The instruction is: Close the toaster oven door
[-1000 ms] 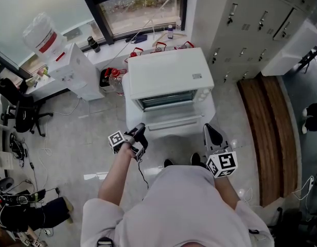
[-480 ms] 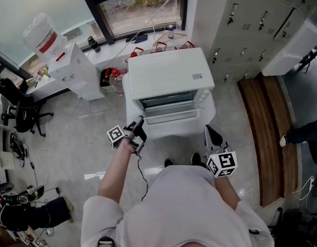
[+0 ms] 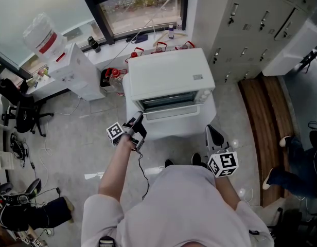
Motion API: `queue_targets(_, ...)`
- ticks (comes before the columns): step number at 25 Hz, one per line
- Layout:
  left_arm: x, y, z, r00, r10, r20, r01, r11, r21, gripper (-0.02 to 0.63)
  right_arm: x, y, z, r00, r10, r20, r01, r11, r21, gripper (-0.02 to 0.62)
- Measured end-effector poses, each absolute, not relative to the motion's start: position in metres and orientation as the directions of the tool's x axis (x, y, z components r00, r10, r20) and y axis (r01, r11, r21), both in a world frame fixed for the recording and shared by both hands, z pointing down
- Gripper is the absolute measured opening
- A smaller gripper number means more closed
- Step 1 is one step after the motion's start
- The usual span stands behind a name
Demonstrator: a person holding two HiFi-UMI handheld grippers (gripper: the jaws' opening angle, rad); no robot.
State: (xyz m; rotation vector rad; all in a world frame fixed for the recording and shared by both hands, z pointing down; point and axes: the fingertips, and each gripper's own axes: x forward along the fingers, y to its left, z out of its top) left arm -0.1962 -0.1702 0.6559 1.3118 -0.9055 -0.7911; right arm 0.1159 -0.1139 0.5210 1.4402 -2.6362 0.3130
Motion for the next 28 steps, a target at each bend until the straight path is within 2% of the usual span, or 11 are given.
queue_targets(10, -0.203, -0.187, 0.649, 0.429, -0.9, 0.08, -0.053, 0.063, 0.997, 0.147, 0.116, -0.119, 0.523, -0.537, -0.818, 0.208, -0.844, 0.523, -0.122, 0.008)
queue_targets(23, -0.213, -0.211, 0.648, 0.405, -0.913, 0.058, -0.034, 0.048, 0.998, 0.152, 0.119, -0.119, 0.523, -0.525, -0.825, 0.211, -0.851, 0.51, -0.123, 0.008)
queue_targets(28, -0.216, -0.208, 0.647, 0.406, -0.912, 0.064, -0.061, 0.043, 0.997, 0.132, 0.119, -0.12, 0.522, -0.524, -0.826, 0.206, -0.852, 0.509, -0.125, 0.008)
